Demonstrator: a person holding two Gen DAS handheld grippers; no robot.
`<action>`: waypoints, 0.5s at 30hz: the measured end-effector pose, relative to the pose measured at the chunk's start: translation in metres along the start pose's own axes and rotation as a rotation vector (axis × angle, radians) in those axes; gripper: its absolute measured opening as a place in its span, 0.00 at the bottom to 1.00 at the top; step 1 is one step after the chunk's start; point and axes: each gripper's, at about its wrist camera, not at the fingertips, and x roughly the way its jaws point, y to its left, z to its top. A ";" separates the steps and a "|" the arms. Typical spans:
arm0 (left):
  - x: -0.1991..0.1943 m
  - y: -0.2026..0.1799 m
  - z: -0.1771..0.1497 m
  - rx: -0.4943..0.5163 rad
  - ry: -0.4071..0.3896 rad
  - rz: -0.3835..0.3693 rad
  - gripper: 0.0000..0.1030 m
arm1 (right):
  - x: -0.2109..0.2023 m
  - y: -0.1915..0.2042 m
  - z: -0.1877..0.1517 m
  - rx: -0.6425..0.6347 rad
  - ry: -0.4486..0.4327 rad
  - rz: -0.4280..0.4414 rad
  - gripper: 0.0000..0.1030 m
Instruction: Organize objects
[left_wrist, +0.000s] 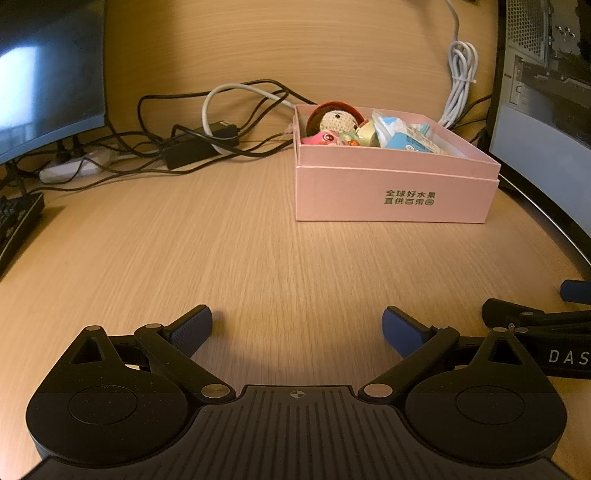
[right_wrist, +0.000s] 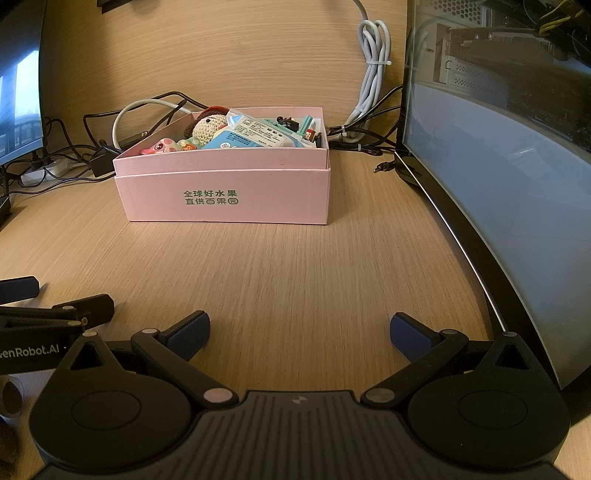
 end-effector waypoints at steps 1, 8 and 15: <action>0.000 0.000 0.000 0.000 0.000 0.000 0.98 | 0.000 0.000 0.000 0.000 0.000 0.000 1.00; 0.000 0.000 0.000 -0.001 0.000 0.002 0.98 | -0.001 0.000 0.000 0.000 0.000 0.000 1.00; -0.001 0.000 0.000 0.000 0.000 0.004 0.98 | 0.000 0.000 0.000 0.000 0.000 0.000 1.00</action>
